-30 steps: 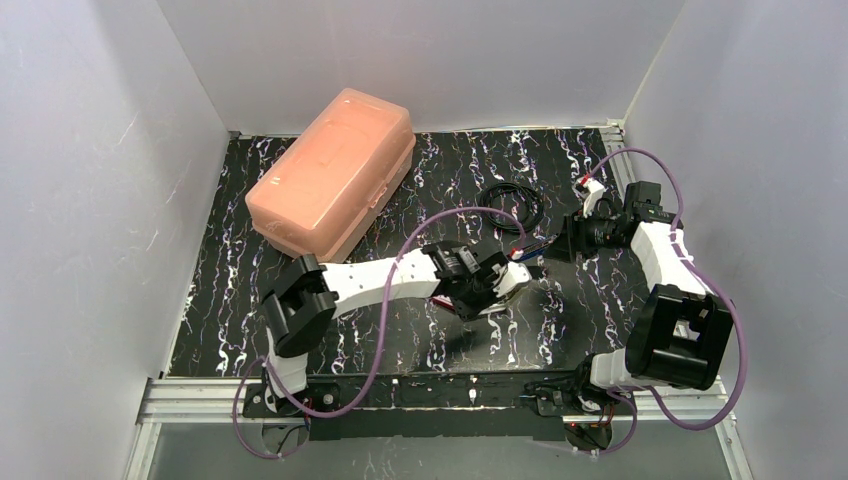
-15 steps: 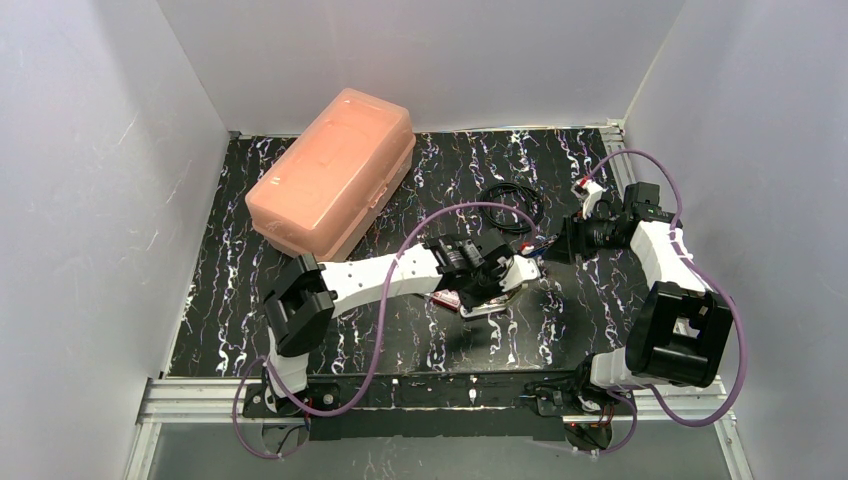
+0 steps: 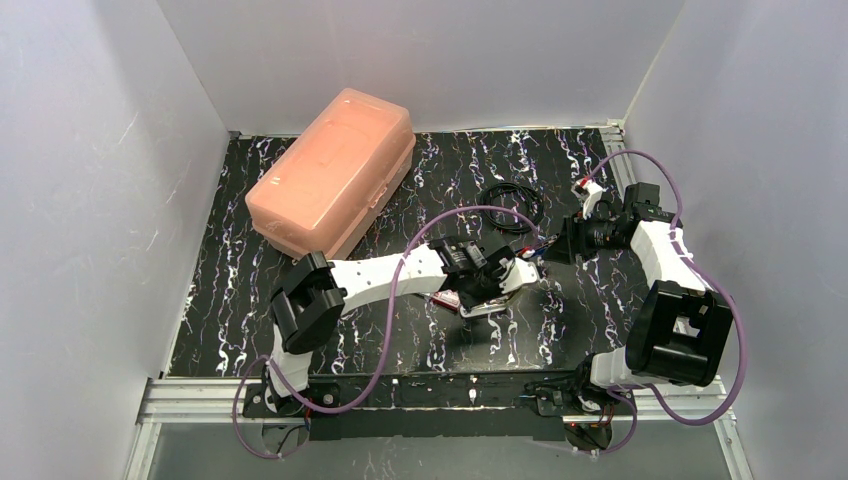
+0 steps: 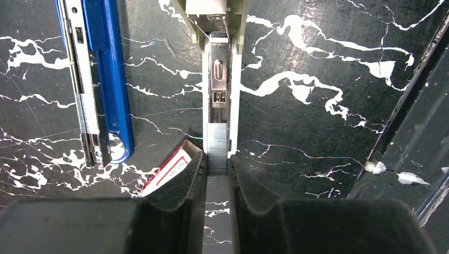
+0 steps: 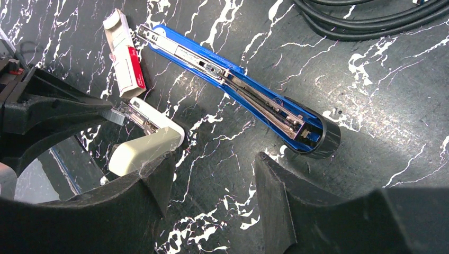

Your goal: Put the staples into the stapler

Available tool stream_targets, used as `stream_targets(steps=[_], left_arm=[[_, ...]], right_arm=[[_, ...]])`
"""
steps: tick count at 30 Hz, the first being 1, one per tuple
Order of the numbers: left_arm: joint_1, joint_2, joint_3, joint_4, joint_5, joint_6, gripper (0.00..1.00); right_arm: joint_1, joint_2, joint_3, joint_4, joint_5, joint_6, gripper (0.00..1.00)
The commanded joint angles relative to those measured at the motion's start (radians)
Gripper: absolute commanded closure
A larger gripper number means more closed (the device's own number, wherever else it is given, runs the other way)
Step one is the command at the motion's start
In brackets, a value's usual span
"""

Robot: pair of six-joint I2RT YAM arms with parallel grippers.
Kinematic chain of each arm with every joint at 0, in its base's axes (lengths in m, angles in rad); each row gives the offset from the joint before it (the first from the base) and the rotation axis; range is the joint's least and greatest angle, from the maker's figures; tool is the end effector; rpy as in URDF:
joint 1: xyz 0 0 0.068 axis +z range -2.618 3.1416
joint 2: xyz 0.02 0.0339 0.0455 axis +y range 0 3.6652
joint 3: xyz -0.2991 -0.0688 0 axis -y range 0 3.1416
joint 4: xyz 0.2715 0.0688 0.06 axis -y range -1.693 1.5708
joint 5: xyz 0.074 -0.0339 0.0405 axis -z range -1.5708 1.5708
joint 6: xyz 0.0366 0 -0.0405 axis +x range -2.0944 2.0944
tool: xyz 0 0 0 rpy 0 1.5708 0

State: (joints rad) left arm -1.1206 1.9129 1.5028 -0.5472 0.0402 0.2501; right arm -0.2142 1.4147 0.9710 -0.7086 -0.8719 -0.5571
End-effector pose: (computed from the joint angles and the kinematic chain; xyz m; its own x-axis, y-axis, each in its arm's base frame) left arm 0.1975 -0.4120 0.2516 -0.1196 0.8157 -0.5659 0.9695 0.2189 0.1107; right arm 0.2836 -0.0330 0.2575 -0.6694 -0.2025 -0.7148 -0.6140 0.6924 0.3789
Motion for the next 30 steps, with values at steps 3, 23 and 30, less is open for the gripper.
stream_targets(steps=[3, 23, 30], left_arm=[[0.014, 0.009, 0.006, -0.003, 0.013, 0.030, 1.00], [0.027, 0.028, 0.012, -0.007, 0.065, 0.038, 1.00], [0.027, 0.032, 0.010, -0.008, 0.072, 0.043, 1.00]], right_arm=[[-0.005, 0.002, 0.026, -0.023, -0.030, -0.018, 0.36], [-0.005, 0.002, 0.025, -0.029, -0.031, -0.024, 0.36], [-0.005, 0.003, 0.026, -0.032, -0.032, -0.025, 0.36]])
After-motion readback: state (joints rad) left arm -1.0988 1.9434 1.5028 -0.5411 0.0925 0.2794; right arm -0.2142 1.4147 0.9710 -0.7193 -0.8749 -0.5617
